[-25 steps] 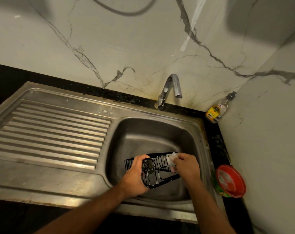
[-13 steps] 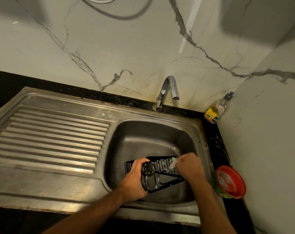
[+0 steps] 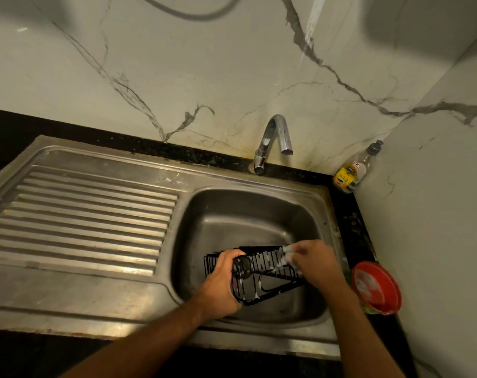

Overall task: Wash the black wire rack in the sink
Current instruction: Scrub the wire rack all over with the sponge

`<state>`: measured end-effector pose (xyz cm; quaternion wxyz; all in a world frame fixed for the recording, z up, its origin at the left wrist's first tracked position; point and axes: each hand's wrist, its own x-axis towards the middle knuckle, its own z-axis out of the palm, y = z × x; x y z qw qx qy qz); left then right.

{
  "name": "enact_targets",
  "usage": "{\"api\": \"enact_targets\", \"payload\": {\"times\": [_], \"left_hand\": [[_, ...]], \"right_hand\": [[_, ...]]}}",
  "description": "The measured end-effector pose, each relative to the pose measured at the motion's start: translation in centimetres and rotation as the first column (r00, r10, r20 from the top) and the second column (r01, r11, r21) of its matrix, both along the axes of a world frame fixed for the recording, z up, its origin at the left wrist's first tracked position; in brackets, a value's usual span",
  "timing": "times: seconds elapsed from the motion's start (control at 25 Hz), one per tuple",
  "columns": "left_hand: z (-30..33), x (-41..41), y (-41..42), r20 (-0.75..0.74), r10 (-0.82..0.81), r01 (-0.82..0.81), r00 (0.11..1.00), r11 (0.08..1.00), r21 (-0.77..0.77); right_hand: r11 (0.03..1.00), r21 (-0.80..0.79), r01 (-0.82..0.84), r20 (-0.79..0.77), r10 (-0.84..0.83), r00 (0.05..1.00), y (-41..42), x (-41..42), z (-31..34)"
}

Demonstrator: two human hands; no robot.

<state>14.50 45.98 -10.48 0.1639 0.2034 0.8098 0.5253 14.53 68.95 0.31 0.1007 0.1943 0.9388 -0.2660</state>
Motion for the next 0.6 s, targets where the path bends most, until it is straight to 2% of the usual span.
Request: {"api": "enact_targets", "payload": {"times": [0.12, 0.28, 0.44, 0.6], "left_hand": [[0.0, -0.2, -0.1, 0.002, 0.015, -0.015, 1.0, 1.0, 0.018], [0.1, 0.1, 0.0, 0.004, -0.02, 0.02, 1.0, 1.0, 0.019], [-0.1, -0.2, -0.1, 0.007, 0.028, -0.028, 1.0, 0.998, 0.063], [-0.7, -0.3, 0.0, -0.006, 0.065, -0.064, 0.998, 0.995, 0.077]], "right_hand": [[0.966, -0.178, 0.185, -0.146, -0.212, 0.966, -1.4, 1.0, -1.3], [0.962, -0.252, 0.101, -0.036, -0.114, 0.993, 0.7, 1.9, -0.9], [0.956, -0.273, 0.112, -0.166, -0.162, 0.973, 0.9, 1.6, -0.3], [0.957, -0.275, 0.095, -0.18, -0.148, 0.972, 0.6, 1.3, -0.6]]}}
